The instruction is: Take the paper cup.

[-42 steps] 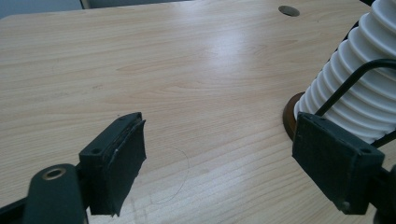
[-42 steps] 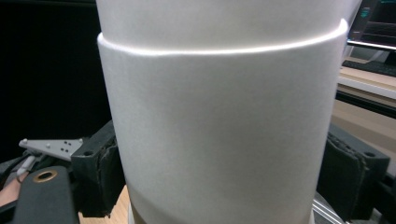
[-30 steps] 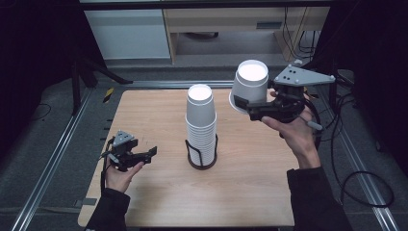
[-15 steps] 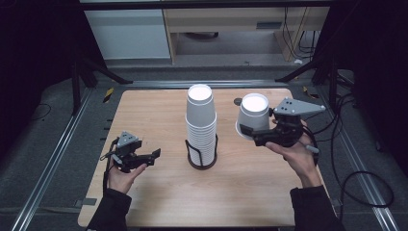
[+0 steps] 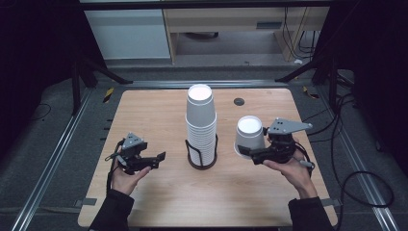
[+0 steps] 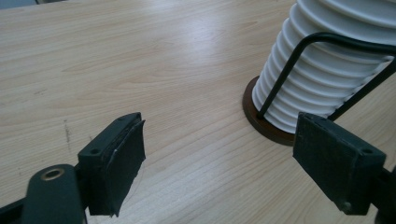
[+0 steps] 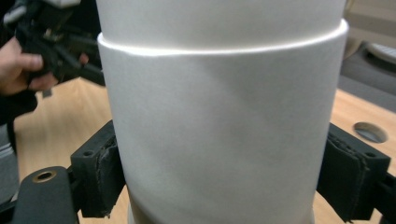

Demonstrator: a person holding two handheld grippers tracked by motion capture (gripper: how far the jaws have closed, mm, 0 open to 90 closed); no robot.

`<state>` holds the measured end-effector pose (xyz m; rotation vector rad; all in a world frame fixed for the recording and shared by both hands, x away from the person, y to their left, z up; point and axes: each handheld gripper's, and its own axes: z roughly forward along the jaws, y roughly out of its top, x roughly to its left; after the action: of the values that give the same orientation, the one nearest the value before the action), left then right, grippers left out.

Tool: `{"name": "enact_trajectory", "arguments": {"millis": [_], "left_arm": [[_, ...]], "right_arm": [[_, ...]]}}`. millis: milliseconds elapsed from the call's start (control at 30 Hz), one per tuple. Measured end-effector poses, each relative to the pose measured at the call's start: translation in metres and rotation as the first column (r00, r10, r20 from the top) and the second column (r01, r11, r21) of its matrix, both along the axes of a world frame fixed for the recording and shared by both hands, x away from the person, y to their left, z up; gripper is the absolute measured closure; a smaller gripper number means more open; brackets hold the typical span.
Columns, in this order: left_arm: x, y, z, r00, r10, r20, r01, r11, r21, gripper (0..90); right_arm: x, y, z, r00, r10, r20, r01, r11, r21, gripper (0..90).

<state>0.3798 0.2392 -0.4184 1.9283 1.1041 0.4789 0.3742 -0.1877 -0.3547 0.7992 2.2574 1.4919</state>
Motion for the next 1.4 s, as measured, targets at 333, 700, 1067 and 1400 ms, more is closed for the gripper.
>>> {"name": "enact_trajectory", "arguments": {"millis": [333,700,1067,1400], "left_arm": [[-0.005,-0.005,0.003,0.9983,-0.058,0.007,0.058,0.9983,0.002,15.8],[-0.014,-0.017,0.009,0.9876,-0.156,0.019,0.156,0.9878,0.005,15.5],[-0.024,-0.028,0.018,0.9677,-0.249,0.038,0.250,0.9680,-0.020,15.3],[-0.035,-0.040,0.029,0.9482,-0.312,0.061,0.314,0.9488,-0.033,15.1]], "right_arm": [[-0.003,0.011,-0.019,0.9972,0.062,-0.042,-0.064,0.9969,-0.047,14.8],[-0.006,0.025,-0.034,0.9781,0.196,-0.070,-0.204,0.9716,-0.121,14.8],[-0.005,0.041,-0.042,0.9544,0.282,-0.099,-0.294,0.9454,-0.142,14.7],[-0.005,0.061,-0.040,0.9323,0.347,-0.103,-0.360,0.9183,-0.165,14.7]]}}
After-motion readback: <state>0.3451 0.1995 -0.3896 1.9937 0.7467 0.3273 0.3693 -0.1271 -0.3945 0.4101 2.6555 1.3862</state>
